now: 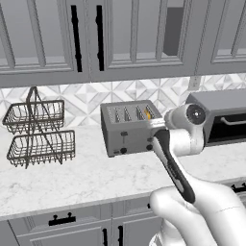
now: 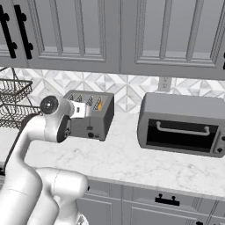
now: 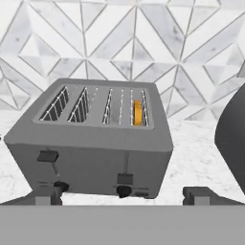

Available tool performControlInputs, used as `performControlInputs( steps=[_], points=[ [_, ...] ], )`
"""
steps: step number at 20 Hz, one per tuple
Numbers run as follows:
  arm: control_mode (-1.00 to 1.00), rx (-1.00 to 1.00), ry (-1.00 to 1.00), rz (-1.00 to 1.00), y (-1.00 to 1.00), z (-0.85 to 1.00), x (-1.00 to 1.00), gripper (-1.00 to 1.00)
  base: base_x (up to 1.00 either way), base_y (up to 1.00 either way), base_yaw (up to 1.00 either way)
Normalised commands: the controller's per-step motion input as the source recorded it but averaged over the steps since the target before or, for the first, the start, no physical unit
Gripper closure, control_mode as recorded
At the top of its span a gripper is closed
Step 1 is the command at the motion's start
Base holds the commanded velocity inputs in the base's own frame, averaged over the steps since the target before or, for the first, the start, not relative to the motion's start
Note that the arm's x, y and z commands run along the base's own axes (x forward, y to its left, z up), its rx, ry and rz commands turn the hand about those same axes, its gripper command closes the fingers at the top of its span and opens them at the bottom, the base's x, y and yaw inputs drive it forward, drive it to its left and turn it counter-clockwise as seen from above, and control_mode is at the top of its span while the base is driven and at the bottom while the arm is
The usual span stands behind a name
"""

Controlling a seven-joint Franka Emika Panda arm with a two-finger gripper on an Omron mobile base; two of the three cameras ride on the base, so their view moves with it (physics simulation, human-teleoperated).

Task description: Start the toaster. Once the lever pops up, take the bread to the plate on the dining counter.

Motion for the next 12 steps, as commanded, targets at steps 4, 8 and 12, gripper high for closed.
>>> performControlInputs(
  steps=[4, 8, 12],
  points=[
    [-1.00, 0.00, 0.08, 0.00, -0.18, 1.00, -0.02, -1.00, 0.00, 0.00, 0.00],
    [-1.00, 0.00, 0.18, 0.00, 0.00, 0.85, 0.01, -1.00, 0.00, 0.00, 0.00],
    [-1.00, 0.00, 0.20, -0.02, 0.00, 0.51, 0.09, -1.00, 0.00, 0.00, 0.00]
  ],
)
